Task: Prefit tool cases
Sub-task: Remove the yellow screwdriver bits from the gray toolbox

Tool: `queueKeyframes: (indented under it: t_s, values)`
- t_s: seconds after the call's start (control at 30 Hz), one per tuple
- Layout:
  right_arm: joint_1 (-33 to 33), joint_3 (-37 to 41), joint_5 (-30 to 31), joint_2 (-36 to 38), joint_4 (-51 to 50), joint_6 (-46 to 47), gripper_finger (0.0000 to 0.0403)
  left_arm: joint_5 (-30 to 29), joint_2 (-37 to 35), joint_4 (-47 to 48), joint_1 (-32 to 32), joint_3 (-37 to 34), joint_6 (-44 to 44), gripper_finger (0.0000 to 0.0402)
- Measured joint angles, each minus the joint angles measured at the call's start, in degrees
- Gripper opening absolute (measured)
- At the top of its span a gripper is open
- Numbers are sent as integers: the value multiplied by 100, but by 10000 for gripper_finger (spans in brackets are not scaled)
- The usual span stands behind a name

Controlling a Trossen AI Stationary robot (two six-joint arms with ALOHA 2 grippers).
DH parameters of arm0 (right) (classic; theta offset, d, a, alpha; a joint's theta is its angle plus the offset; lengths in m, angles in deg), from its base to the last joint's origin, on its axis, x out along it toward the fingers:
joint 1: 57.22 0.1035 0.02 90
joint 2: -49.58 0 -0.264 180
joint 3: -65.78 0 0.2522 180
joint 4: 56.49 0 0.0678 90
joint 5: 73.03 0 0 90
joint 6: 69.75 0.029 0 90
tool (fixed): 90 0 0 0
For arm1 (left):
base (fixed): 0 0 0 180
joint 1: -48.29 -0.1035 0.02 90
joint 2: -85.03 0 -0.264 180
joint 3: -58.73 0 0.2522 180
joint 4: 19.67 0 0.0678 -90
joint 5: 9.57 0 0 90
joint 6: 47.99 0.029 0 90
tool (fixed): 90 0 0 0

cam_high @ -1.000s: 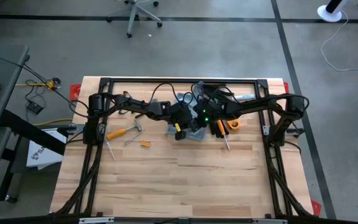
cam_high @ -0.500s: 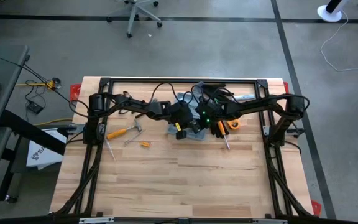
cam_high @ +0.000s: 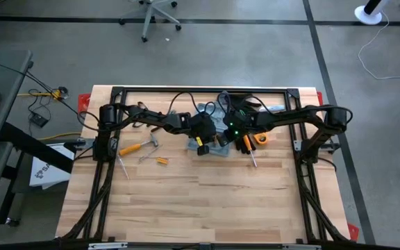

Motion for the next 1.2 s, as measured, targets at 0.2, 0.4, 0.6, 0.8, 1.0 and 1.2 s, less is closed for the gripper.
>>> queueKeyframes:
  t_s: [0.2, 0.4, 0.6, 0.8, 1.0, 1.2]
  values:
    - [-94, 151, -147, -171, 415, 103, 0, -12, 0, -11, 0, -2, 4, 0]
    - [-110, 166, -210, -286, 579, 195, 0, -19, 0, -11, 0, -4, 2, 0]
    - [-162, 168, -271, -183, 572, 199, 0, -93, 0, 35, -5, -5, 15, 0]
    - [-321, 166, -212, 120, 473, -48, 0, 53, -176, 286, -103, -13, -475, 0]
    - [-630, 166, -391, 16, 524, -281, 0, 83, -390, 149, -2, -11, -498, 0]
    - [-836, 166, -664, -253, 811, -322, 0, 196, -317, 110, 440, -12, -605, 0]
